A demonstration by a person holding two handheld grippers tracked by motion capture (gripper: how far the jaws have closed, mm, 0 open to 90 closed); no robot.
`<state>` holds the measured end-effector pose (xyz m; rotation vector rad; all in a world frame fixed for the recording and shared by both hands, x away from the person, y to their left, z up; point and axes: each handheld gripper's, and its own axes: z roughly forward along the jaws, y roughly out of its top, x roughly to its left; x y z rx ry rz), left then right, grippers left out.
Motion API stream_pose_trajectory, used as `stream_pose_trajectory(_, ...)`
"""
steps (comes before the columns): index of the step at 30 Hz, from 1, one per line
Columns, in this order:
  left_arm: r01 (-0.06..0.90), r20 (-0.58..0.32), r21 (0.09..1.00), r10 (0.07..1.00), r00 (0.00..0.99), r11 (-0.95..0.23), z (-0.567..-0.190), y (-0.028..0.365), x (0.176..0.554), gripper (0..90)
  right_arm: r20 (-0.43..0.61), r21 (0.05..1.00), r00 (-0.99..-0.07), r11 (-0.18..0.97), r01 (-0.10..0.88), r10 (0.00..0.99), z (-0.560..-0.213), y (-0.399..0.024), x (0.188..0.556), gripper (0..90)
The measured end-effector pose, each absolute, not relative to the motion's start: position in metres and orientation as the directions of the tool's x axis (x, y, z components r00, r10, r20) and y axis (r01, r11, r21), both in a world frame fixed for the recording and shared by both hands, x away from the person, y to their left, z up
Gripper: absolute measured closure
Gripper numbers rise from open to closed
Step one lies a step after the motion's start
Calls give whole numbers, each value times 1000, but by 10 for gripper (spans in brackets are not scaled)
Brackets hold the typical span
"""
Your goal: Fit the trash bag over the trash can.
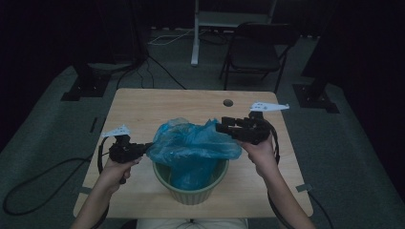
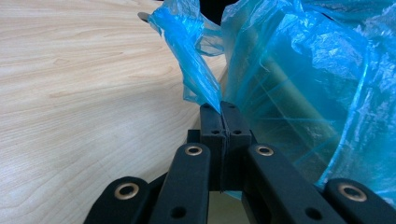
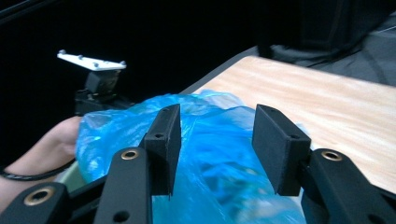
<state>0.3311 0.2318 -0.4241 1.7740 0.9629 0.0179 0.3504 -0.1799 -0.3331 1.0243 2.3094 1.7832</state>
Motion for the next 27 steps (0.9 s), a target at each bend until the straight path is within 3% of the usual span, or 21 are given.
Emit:
stream_pose_trajectory(3,594,-421,798,606,675,-107,-424,232,332,900,347,865,-779,143,480,522,-335,-172,357,514)
stream_pose_trajectory(11,590,-424,801,599,679,-102,-424,233,330,900,416,827,-822,215,520,388,-346,-163,359,587)
stream_pose_trajectory(16,592,-425,799,600,678,-104,-426,232,330,900,413,827,-838,239,509,356,-347,-161,350,900)
stream_pose_trajectory(27,586,-414,803,603,682,-112,-424,234,326,900,340,901,-882,156,406,327,-331,-183,290,900)
